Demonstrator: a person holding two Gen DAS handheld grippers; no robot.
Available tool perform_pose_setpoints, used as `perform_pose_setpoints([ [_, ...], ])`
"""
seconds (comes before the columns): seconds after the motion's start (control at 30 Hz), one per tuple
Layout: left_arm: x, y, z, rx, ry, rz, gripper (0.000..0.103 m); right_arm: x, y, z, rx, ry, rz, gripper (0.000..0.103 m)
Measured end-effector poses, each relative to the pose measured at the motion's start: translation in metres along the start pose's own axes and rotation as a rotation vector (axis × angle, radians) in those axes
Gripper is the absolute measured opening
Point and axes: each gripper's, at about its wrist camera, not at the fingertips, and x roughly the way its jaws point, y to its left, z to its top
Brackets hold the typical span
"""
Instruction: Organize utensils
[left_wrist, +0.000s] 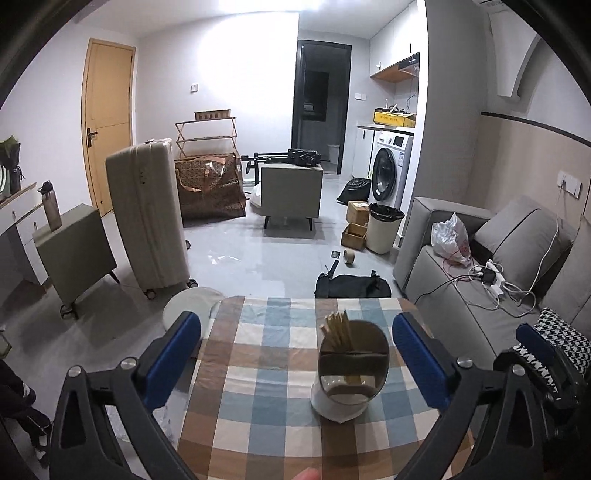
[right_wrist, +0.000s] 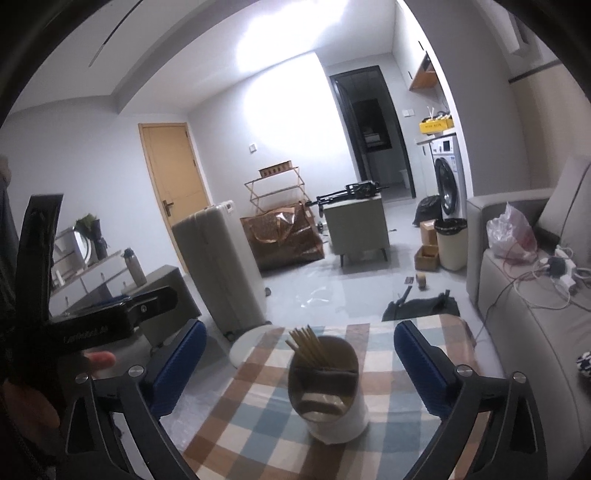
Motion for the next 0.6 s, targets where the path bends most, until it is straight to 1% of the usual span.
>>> perform_pose_setpoints([
  [0.13, -0.005, -0.005, -0.016, 0.025, -0.017, 0.032, 0.101, -0.004, -0.001, -0.018, -0.014, -0.003, -0.018, 0.103],
  [0.23, -0.008, -0.005, -0.028, 0.022, -0.028, 0.046, 0.101, -0.005, -0.002, -0.032, -0.02, 0.01, -0.037, 0.103],
  [0.43, -0.002, -0.006, -0.05, 0.022, -0.018, 0.072, 0.101, -0.004, -0.01, -0.058, -0.033, 0.035, -0.06, 0.103],
  [0.6, 0.01, -0.001, -0.067, -0.001, 0.013, 0.096, 0.101, -0.002, -0.019, -0.067, -0.033, 0.039, -0.069, 0.103],
])
